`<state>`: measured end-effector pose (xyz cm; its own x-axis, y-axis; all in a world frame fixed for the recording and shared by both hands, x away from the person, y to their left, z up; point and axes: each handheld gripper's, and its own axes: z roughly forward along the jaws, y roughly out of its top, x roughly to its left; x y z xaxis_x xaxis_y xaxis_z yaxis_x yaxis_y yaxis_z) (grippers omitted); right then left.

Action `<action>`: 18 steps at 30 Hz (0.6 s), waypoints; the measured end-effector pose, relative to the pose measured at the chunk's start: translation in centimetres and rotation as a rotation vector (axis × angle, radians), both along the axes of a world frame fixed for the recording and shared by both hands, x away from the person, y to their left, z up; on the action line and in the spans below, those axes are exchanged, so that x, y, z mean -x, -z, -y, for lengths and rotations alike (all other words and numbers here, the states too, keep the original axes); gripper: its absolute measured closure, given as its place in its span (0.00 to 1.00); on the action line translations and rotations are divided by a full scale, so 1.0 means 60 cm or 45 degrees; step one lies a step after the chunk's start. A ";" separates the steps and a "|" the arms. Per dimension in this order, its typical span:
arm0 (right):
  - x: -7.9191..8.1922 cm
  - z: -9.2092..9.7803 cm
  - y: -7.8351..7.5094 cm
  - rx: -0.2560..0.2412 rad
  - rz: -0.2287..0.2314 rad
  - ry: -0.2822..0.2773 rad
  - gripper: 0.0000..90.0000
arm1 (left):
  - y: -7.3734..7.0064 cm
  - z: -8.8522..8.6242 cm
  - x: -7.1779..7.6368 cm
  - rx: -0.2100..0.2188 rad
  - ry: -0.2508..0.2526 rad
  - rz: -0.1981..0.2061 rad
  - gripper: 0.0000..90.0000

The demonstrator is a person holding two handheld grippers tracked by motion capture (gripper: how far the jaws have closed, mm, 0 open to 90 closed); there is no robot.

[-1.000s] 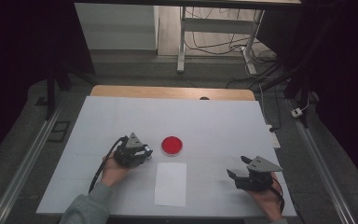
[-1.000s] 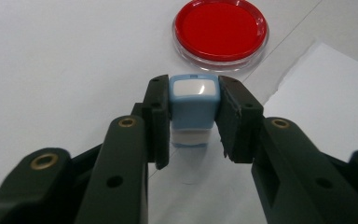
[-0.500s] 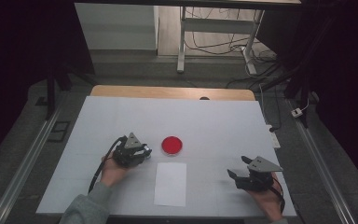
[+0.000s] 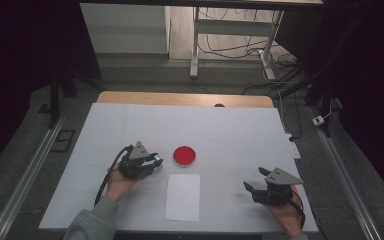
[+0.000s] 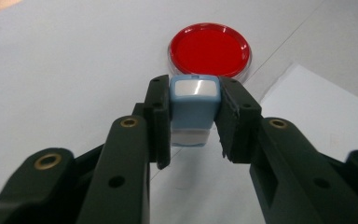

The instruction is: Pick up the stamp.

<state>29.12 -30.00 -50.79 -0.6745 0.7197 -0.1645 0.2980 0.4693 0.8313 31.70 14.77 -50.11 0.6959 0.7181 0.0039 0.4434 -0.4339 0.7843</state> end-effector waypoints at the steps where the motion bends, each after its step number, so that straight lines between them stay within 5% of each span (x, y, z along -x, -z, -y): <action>1: 0.000 0.000 0.000 0.000 0.000 0.000 0.26 | -0.001 0.000 0.000 0.006 0.001 0.002 0.75; 18: 0.000 -0.001 0.001 -0.001 0.001 -0.004 0.26 | -0.024 -0.006 0.010 0.105 0.020 0.020 0.75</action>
